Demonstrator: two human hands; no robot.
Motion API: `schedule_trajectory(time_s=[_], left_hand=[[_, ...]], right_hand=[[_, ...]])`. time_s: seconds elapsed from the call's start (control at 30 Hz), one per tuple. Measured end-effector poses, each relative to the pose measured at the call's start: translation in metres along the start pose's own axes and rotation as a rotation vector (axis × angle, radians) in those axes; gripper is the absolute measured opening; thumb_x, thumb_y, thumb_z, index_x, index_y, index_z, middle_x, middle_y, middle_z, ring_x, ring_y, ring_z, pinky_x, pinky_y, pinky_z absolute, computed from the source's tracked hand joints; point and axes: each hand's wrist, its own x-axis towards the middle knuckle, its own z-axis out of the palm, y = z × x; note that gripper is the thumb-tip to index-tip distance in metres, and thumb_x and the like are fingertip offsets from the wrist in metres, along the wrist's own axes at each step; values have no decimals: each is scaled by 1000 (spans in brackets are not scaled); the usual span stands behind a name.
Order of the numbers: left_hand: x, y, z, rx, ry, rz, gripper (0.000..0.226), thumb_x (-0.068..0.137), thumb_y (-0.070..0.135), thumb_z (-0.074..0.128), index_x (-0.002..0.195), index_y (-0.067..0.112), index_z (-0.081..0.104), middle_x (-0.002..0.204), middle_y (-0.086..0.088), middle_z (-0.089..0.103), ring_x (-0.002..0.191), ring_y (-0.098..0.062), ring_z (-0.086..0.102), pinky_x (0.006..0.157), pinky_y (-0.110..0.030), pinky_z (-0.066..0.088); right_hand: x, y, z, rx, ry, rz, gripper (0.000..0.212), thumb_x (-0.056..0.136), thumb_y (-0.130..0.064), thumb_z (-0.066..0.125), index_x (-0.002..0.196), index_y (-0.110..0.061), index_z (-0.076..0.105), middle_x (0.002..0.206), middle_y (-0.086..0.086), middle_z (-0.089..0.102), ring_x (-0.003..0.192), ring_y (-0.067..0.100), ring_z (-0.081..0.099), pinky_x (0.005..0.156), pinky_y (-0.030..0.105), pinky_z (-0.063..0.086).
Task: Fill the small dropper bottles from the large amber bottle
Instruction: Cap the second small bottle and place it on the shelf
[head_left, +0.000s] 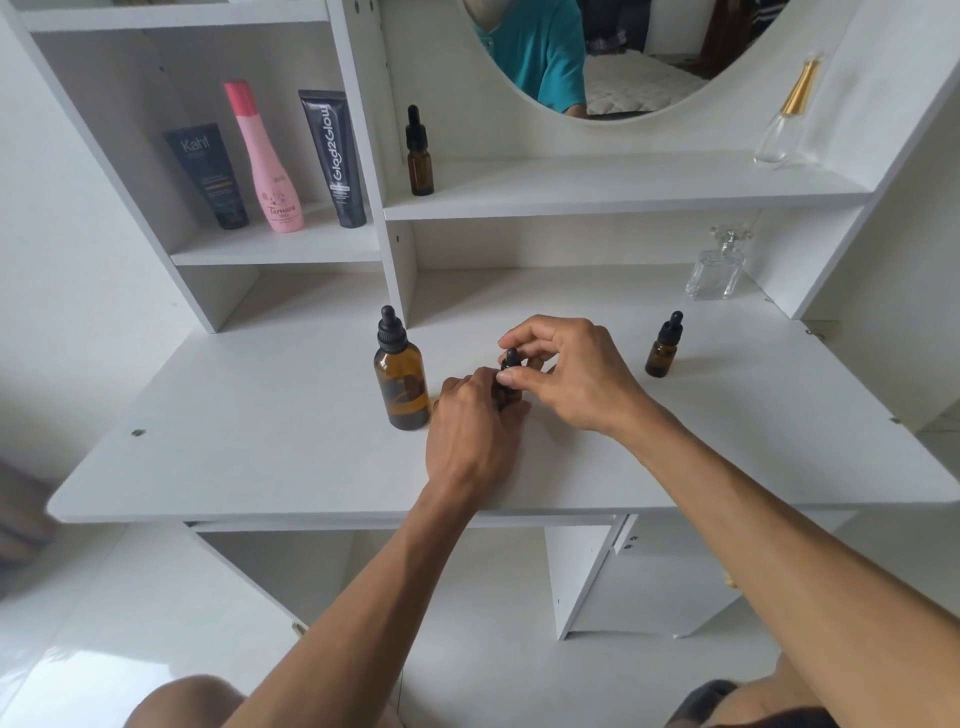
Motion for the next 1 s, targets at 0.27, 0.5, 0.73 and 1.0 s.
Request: schedule_trajectory(time_s=[0.27, 0.5, 0.73, 1.0], left_hand=[[-2, 0, -2, 43, -26, 21, 22, 89, 30, 67, 100, 13, 61, 94, -5, 67, 95, -27, 53, 72, -34, 41], [-2, 0, -2, 116, -87, 11, 50, 92, 33, 63, 136, 12, 49, 130, -6, 60, 123, -25, 46, 97, -34, 41], [17, 10, 13, 274, -299, 62, 60, 103, 45, 29, 154, 13, 24, 162, -6, 22, 150, -22, 15, 122, -41, 12], [37, 11, 24, 435, -407, 90, 63, 104, 48, 15, 157, 15, 10, 166, 0, 5, 152, -18, -3, 122, -46, -1]], right_hand=[[-10, 6, 6, 43, 21, 34, 23, 80, -17, 82, 101, -16, 74, 90, -7, 75, 82, 3, 67, 73, 2, 43], [-10, 14, -14, 95, 202, 89, 21, 81, -17, 80, 100, -19, 72, 88, -7, 74, 84, 6, 70, 87, 29, 57], [13, 2, -38, 68, 280, 58, 21, 83, -18, 78, 103, -20, 72, 86, -7, 72, 82, 10, 70, 88, 34, 58], [82, -42, -55, 54, 432, -132, 22, 85, -19, 74, 106, -11, 70, 90, -7, 70, 81, 6, 68, 81, 25, 59]])
